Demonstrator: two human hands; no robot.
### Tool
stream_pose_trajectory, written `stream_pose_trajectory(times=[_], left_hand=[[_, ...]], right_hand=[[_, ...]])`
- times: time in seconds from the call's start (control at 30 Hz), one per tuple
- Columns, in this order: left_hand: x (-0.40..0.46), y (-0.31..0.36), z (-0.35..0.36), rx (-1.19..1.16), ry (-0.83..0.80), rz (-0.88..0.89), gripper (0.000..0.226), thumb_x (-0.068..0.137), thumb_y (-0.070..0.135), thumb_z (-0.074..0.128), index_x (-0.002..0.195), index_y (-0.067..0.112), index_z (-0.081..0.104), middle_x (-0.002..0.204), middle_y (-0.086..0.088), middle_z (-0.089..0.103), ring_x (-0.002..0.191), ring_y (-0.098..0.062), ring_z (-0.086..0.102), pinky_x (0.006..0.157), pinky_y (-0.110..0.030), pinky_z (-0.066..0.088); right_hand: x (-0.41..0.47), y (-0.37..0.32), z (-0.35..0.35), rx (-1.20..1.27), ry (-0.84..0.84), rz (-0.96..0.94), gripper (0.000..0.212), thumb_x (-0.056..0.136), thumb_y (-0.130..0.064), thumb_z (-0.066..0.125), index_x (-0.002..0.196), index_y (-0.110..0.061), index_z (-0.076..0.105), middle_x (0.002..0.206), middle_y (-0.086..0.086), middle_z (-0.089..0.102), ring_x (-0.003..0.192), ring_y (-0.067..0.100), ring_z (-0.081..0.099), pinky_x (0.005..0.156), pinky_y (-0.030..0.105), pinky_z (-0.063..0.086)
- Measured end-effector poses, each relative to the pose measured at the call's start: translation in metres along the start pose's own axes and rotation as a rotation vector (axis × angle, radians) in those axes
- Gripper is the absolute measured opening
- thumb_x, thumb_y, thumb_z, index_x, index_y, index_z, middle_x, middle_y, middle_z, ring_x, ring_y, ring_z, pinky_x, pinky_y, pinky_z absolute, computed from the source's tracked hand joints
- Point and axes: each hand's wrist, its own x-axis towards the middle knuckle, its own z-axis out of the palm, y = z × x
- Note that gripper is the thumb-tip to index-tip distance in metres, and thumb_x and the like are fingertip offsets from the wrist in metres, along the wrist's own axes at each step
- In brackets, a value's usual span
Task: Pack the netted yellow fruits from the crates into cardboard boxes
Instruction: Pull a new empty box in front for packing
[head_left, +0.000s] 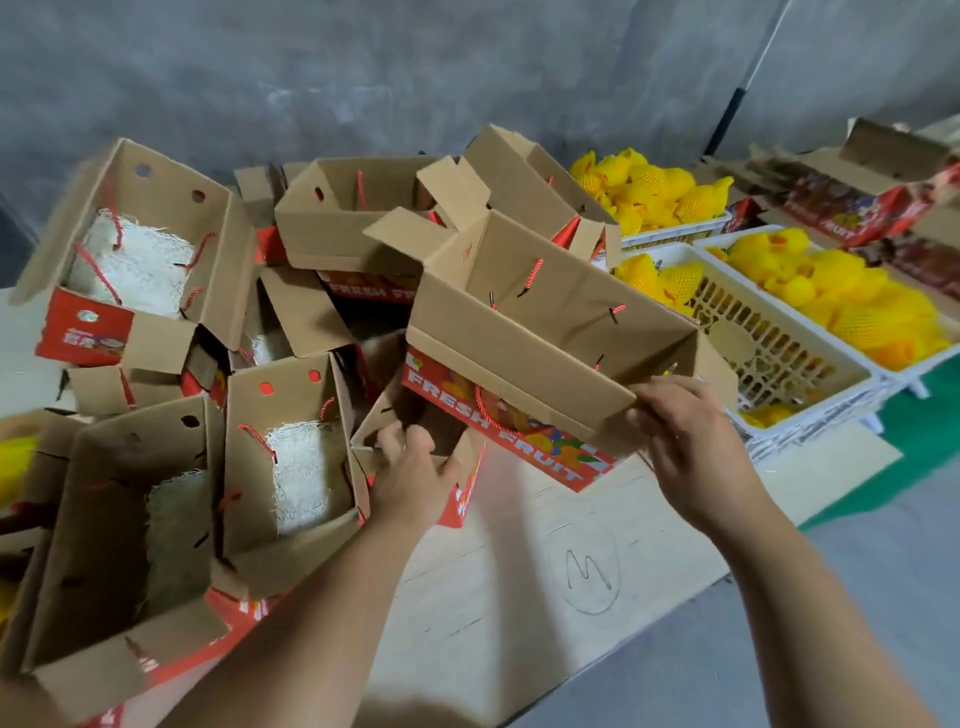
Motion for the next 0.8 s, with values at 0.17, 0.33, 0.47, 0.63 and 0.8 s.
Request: stream_pose_trajectory(times=[0.17,0.33,0.47,0.63,0.8], left_hand=[[0.004,-0.010,0.006,-0.138,-0.079,-0.143,0.072,0.080,0.063,0.076,0.135,0.027,0.046,0.155,0.000,0.015,0.129,-0.030,0.051,0.106,-0.042,0.045],[-0.002,-0.013,0.017,-0.045,0.026,-0.127,0.082,0.079,0.065,0.075,0.148,0.032,0.045,0.155,0.002,0.025,0.143,-0.031,0.021,0.115,-0.048,0.031],[0.003,-0.003,0.014,-0.033,0.157,-0.085,0.077,0.079,0.053,0.080,0.145,0.023,0.054,0.151,-0.007,0.045,0.142,-0.030,0.038,0.118,-0.047,0.031],[-0.017,0.015,0.019,-0.439,0.116,-0.216,0.060,0.086,0.041,0.075,0.140,0.023,0.057,0.143,-0.011,0.056,0.131,-0.036,0.056,0.107,-0.058,0.047],[-0.079,0.071,0.055,-0.929,0.606,-0.324,0.036,0.094,0.048,0.053,0.123,0.032,0.067,0.132,0.006,0.063,0.124,-0.009,0.059,0.106,-0.031,0.047]], right_hand=[[-0.023,0.039,-0.006,-0.040,-0.045,0.101,0.020,0.102,-0.015,0.057,0.107,-0.009,0.076,0.138,0.021,0.051,0.131,0.046,0.044,0.107,0.055,0.034],[-0.046,0.093,-0.019,0.193,-0.099,0.147,0.021,0.095,-0.019,0.056,0.106,-0.011,0.072,0.143,0.010,0.048,0.137,0.025,0.045,0.101,0.060,0.048],[-0.050,0.150,-0.043,0.298,-0.125,0.111,0.016,0.099,-0.025,0.058,0.105,-0.026,0.072,0.133,-0.008,0.058,0.137,0.015,0.048,0.093,0.041,0.056],[-0.040,0.195,-0.026,0.137,-0.400,-0.106,0.024,0.101,-0.032,0.055,0.104,-0.018,0.074,0.114,-0.003,0.068,0.112,0.021,0.065,0.091,0.023,0.045],[-0.037,0.218,0.026,0.060,-0.554,-0.120,0.019,0.091,0.007,0.066,0.100,-0.007,0.076,0.095,0.011,0.067,0.092,0.032,0.065,0.081,0.040,0.049]])
